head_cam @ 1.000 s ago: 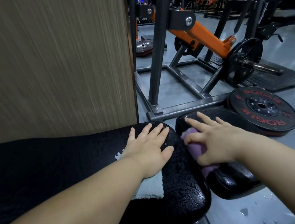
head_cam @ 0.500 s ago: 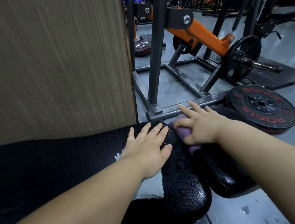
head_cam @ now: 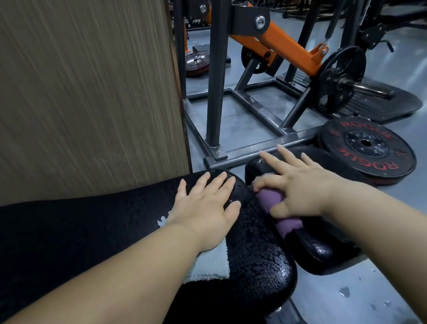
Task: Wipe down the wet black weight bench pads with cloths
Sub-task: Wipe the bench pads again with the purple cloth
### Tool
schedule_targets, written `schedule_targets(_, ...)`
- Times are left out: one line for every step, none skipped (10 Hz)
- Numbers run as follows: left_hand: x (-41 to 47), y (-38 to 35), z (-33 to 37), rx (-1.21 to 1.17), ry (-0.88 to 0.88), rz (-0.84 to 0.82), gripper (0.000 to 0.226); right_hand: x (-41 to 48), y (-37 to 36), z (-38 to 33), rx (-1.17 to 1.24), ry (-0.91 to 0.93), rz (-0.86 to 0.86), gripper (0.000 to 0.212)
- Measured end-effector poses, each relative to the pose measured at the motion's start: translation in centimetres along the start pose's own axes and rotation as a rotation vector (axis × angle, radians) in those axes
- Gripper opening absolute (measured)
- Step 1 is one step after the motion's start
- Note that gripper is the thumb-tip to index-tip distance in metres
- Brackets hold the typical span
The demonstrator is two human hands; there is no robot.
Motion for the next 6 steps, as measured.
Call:
schedule_targets(0.0,0.0,0.0,-0.001,-0.001,-0.001,0.057,-1.5,-0.9,0.0,0.018,-0.001,0.017,0.060)
schedule_targets(0.1,0.1,0.0,-0.007,-0.003,0.000,0.057,-5.3,-2.7,-0.2,0.049,0.012,0.091,0.066)
schedule_targets(0.1,-0.1,-0.1,-0.001,-0.002,-0.005,0.057,-9.0,-4.0,-0.6,0.027,0.012,0.286,0.062)
schedule_targets(0.1,-0.1,-0.1,0.006,0.003,-0.008,0.057,-11.1,-5.2,0.0,0.024,-0.042,0.435,0.055)
schedule_targets(0.0,-0.1,0.0,0.008,0.007,-0.012,0.057,-12.0,-6.3,1.0,0.032,-0.088,0.480,0.060)
schedule_targets(0.0,0.0,0.1,0.008,0.006,-0.006,0.058,-12.6,-7.0,2.5,0.051,-0.196,0.491,0.064)
Point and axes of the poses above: each hand's wrist, its own x-axis towards the middle knuckle, its own y-axis out of the back of the hand, z = x × y, the point moved 7 cm from there along x, towards the middle knuckle, and after that the axes turned 9 degrees about -x, right-handed, at the moved point
